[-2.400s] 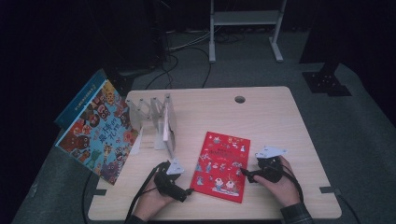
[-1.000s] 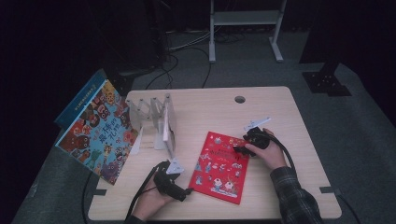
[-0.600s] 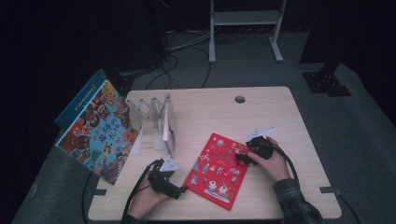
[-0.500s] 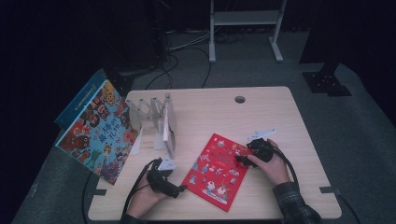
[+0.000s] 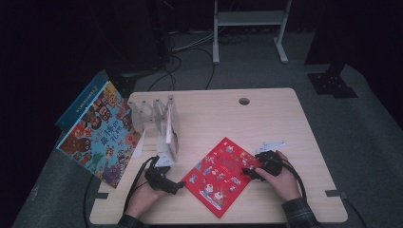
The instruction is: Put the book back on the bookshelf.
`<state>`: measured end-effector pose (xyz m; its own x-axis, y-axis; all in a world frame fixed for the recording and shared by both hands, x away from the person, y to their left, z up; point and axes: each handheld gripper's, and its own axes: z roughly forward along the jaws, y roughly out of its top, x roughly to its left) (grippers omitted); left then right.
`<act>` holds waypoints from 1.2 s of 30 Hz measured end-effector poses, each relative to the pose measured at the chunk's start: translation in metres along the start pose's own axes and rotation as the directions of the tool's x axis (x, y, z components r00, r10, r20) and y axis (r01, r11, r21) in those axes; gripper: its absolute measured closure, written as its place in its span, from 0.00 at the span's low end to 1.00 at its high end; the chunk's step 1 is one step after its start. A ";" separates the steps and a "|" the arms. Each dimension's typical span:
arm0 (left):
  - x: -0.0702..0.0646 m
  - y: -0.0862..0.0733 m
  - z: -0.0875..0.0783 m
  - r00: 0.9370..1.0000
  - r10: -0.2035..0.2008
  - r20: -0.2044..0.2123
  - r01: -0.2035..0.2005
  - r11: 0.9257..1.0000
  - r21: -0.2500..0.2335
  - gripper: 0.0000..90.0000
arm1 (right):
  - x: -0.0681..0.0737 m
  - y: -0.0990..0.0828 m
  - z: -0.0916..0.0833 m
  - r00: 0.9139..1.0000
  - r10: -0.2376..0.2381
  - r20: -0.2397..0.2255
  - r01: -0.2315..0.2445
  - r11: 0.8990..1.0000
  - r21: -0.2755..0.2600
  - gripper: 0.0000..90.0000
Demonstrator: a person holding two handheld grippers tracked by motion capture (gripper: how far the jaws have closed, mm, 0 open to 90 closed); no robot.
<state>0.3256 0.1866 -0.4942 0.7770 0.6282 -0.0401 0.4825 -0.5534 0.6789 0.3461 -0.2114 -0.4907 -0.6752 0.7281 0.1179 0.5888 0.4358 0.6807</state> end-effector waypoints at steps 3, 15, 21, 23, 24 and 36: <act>0.003 0.001 0.001 1.000 -0.005 0.000 0.005 1.000 0.001 0.00 | 0.004 -0.004 -0.003 1.000 0.002 0.003 -0.003 1.000 0.001 0.16; -0.020 0.012 -0.018 0.999 0.030 0.031 -0.028 0.998 -0.048 0.00 | 0.009 -0.012 -0.019 0.998 0.008 0.062 -0.006 0.999 -0.043 0.17; -0.036 0.023 -0.008 0.995 0.073 0.063 -0.070 0.996 -0.048 0.00 | 0.022 -0.027 -0.038 0.998 0.001 0.066 0.005 0.996 -0.085 0.17; -0.038 0.026 -0.002 0.995 0.063 0.078 -0.061 0.998 -0.031 0.00 | 0.028 -0.033 -0.039 0.998 -0.006 0.067 0.011 0.996 -0.085 0.16; -0.037 0.028 0.001 0.994 0.060 0.088 -0.058 0.998 -0.026 0.00 | 0.033 -0.036 -0.039 0.997 -0.006 0.072 0.012 0.996 -0.083 0.16; -0.037 0.049 0.030 0.994 0.069 0.090 -0.070 0.997 0.009 0.00 | 0.076 -0.051 -0.026 0.995 -0.068 0.067 0.072 0.995 -0.062 0.15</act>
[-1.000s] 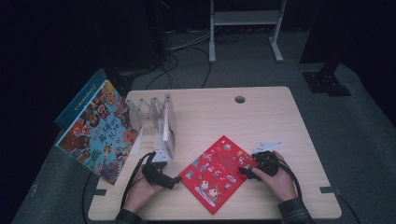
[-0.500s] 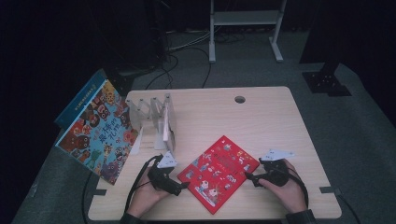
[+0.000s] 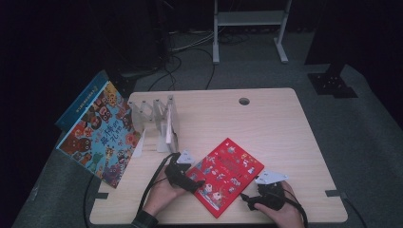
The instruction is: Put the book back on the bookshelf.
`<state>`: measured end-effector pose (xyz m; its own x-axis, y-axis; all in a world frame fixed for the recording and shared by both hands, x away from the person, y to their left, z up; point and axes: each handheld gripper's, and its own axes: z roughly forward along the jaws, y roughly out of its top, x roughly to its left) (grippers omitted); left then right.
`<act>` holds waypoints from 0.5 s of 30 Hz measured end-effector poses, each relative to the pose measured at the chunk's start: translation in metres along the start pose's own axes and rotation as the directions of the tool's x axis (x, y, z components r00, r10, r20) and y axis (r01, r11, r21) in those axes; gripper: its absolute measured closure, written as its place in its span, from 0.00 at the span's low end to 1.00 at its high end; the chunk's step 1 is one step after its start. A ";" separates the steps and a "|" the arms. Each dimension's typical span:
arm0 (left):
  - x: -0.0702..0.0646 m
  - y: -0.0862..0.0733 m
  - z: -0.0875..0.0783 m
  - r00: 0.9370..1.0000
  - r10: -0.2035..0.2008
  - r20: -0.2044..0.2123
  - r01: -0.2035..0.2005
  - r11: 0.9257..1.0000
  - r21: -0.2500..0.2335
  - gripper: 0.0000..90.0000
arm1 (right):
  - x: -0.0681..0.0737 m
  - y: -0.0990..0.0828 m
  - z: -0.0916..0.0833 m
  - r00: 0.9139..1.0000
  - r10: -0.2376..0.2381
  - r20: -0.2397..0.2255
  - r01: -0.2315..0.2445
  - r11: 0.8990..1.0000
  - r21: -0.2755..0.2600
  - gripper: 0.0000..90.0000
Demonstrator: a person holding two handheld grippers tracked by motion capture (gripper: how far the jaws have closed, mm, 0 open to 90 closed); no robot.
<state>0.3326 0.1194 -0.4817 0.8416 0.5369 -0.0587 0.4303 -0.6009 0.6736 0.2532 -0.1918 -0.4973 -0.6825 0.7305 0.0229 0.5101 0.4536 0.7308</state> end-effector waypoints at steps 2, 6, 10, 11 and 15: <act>0.002 0.004 0.004 1.000 -0.007 0.011 0.007 1.000 0.009 0.00 | 0.004 0.000 0.003 1.000 -0.006 0.000 0.006 1.000 0.005 0.15; 0.006 0.010 0.011 1.000 -0.009 0.013 0.009 1.000 0.013 0.00 | 0.008 0.002 0.008 1.000 -0.017 0.009 0.017 1.000 0.009 0.14; 0.008 0.014 0.016 1.000 -0.023 0.016 0.023 1.000 0.013 0.00 | 0.009 0.002 0.009 1.000 -0.018 0.016 0.018 1.000 0.001 0.12; 0.008 0.014 0.018 0.999 -0.028 0.016 0.027 1.000 0.012 0.00 | 0.010 0.002 0.009 1.000 -0.017 0.018 0.017 1.000 -0.001 0.12; 0.009 0.018 0.026 0.999 -0.035 0.030 0.034 0.999 0.040 0.00 | 0.015 0.003 0.011 0.999 -0.010 0.030 0.010 1.000 -0.012 0.12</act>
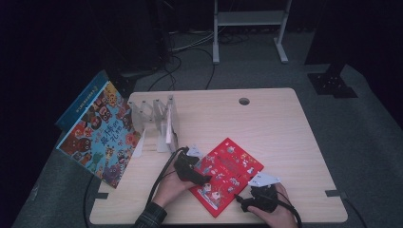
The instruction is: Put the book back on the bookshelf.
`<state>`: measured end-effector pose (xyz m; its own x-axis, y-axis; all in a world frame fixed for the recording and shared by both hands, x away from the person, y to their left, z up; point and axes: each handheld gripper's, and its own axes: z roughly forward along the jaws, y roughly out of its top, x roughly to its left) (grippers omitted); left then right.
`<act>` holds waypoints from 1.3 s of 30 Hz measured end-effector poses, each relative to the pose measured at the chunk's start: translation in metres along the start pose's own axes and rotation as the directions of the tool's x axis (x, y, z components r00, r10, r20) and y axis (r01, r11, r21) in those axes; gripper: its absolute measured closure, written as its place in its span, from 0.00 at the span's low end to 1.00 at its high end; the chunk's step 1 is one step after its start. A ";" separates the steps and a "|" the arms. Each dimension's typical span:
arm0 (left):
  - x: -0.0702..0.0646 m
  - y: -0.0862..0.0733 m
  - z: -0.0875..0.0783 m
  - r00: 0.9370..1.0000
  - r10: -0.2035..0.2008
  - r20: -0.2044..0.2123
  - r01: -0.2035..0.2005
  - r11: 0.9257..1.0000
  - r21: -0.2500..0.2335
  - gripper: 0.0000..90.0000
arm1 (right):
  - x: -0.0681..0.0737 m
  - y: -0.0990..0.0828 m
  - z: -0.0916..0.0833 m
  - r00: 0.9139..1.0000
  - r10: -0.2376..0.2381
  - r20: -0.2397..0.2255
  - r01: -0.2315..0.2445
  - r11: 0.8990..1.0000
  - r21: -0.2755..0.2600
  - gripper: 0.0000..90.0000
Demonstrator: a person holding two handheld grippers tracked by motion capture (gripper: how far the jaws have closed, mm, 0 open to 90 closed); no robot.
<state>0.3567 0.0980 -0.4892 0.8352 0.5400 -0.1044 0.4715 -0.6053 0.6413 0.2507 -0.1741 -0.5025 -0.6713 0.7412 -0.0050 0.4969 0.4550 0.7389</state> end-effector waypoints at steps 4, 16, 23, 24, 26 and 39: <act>0.002 0.004 0.001 1.000 -0.006 0.009 0.006 1.000 0.026 0.00 | 0.005 0.002 0.004 1.000 -0.008 0.009 0.008 1.000 0.003 0.09; -0.002 0.009 0.003 1.000 -0.013 -0.005 0.013 0.998 0.055 0.00 | 0.012 0.008 0.011 1.000 -0.018 0.020 0.018 1.000 0.016 0.04; -0.006 0.002 0.003 0.999 -0.045 -0.031 0.045 0.999 -0.003 0.00 | 0.013 0.009 0.012 1.000 -0.002 0.020 0.001 1.000 0.024 0.01; -0.006 0.002 0.003 0.999 -0.045 -0.031 0.045 0.999 -0.003 0.00 | 0.013 0.009 0.012 1.000 -0.002 0.020 0.001 1.000 0.024 0.01; -0.006 0.001 0.002 0.998 -0.050 -0.028 0.050 0.999 -0.004 0.00 | 0.010 0.009 0.013 1.000 0.009 0.011 -0.009 0.999 0.037 0.00; -0.004 0.003 0.001 0.995 -0.101 -0.009 0.101 0.995 -0.013 0.00 | 0.010 0.009 0.014 1.000 0.010 0.010 -0.011 0.999 0.039 0.00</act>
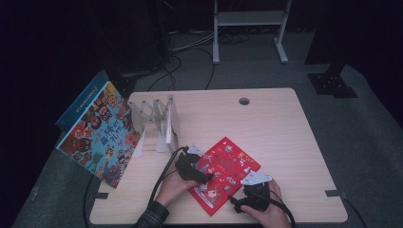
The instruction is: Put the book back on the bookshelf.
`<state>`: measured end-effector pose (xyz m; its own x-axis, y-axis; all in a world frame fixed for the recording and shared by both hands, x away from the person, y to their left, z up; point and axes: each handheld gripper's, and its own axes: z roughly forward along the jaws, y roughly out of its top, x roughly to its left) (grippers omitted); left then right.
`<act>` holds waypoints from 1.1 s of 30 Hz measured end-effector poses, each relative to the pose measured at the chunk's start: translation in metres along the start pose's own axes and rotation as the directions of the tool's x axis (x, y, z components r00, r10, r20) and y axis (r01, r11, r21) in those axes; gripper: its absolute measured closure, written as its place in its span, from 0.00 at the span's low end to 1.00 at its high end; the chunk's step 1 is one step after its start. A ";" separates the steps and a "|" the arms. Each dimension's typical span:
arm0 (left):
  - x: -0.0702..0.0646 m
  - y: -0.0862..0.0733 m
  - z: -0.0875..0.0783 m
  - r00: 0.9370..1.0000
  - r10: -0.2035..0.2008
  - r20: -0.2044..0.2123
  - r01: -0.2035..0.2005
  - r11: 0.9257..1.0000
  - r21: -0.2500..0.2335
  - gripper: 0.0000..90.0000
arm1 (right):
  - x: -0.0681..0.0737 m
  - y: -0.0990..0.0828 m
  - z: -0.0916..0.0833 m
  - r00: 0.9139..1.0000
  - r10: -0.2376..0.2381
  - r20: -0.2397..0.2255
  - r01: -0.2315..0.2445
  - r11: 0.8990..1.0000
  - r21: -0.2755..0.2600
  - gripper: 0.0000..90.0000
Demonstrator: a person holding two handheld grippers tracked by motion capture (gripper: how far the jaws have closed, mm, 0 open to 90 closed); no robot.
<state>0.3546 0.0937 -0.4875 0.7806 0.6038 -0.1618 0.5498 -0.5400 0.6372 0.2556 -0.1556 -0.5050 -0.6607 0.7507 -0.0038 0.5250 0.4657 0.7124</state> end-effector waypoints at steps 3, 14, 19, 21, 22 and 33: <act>0.001 0.001 0.000 1.000 -0.005 0.005 0.005 1.000 0.003 0.00 | 0.000 0.000 0.000 1.000 0.000 0.000 0.000 1.000 0.000 0.00; -0.001 0.006 -0.008 1.000 0.002 0.006 -0.002 1.000 -0.025 0.00 | 0.000 0.000 0.000 1.000 0.003 0.000 -0.003 1.000 0.001 0.00; 0.001 0.003 -0.007 1.000 -0.008 0.017 0.008 1.000 -0.020 0.00 | 0.000 0.000 0.000 1.000 -0.001 -0.003 0.001 1.000 0.001 0.00; 0.001 0.003 -0.005 1.000 -0.014 0.021 0.015 1.000 -0.016 0.00 | 0.000 0.000 0.000 1.000 -0.001 -0.003 0.001 1.000 0.001 0.00; 0.002 0.002 -0.004 1.000 -0.014 0.021 0.014 1.000 -0.012 0.00 | 0.000 0.000 0.000 1.000 -0.001 -0.003 0.001 1.000 0.001 0.00; 0.001 0.005 0.007 0.997 0.077 -0.028 -0.078 0.997 -0.019 0.02 | 0.000 0.000 0.000 1.000 -0.001 -0.003 0.001 1.000 0.001 0.00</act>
<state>0.3601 0.0876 -0.4895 0.8121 0.5764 -0.0907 0.4817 -0.5745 0.6618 0.2560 -0.1557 -0.5051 -0.6627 0.7489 -0.0020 0.5249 0.4664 0.7121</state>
